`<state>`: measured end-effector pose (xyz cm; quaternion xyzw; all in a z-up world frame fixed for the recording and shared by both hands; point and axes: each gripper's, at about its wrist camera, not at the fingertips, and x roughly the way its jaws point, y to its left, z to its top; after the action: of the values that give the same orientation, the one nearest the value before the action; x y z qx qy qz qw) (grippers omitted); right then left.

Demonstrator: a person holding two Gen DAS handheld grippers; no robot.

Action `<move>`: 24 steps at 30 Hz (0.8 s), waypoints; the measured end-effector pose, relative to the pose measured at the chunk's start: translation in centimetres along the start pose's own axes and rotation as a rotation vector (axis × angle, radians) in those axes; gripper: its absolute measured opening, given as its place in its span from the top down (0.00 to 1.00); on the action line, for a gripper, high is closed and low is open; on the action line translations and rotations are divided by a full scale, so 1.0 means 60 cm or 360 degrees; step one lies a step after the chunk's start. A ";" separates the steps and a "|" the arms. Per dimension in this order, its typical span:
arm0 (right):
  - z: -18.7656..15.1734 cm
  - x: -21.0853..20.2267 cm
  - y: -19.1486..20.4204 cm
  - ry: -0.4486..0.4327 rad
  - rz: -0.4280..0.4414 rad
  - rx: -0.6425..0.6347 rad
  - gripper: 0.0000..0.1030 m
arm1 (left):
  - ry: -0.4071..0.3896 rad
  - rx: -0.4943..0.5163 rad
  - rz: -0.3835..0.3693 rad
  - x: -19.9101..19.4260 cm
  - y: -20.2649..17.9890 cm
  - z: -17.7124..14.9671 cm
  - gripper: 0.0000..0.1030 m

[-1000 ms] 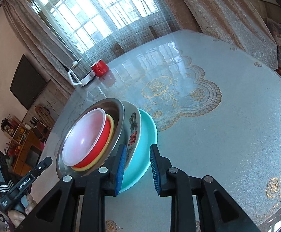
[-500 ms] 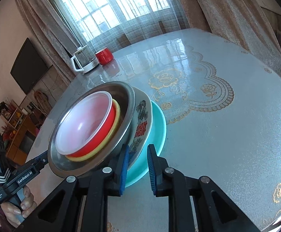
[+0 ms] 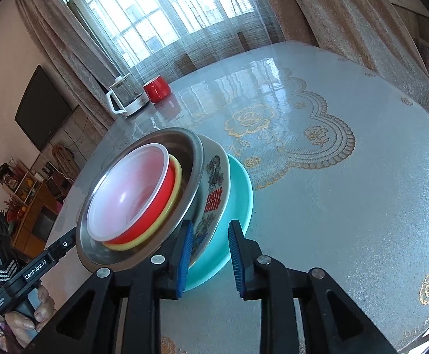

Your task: Organize plates and bowls

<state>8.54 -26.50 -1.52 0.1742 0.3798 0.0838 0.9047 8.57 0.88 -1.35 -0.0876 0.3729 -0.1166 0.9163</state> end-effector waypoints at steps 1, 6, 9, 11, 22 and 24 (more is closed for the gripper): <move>-0.001 0.002 -0.001 0.0006 -0.0004 0.0003 0.75 | -0.0003 0.0006 0.0001 0.000 -0.002 0.000 0.79; -0.007 0.001 0.009 -0.0019 -0.0015 -0.0067 0.78 | -0.0012 0.0031 0.0013 0.001 -0.007 0.001 0.79; -0.009 0.005 0.010 -0.0015 -0.0005 -0.0060 0.78 | -0.0019 0.0051 0.0036 0.001 -0.012 0.001 0.79; -0.008 0.005 0.009 -0.0013 -0.0006 -0.0058 0.78 | -0.0025 0.0053 0.0048 0.000 -0.014 -0.002 0.77; -0.009 0.005 0.011 -0.0003 -0.0064 -0.0037 0.67 | -0.0003 0.0035 0.0094 -0.006 -0.008 -0.011 0.74; -0.009 0.004 0.009 0.0002 -0.0061 -0.0019 0.66 | -0.0006 0.0032 0.0118 -0.008 -0.007 -0.013 0.74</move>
<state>8.29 -25.79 -1.81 0.1614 0.3831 0.0687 0.9069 7.63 0.57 -1.45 -0.0648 0.3730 -0.0860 0.9215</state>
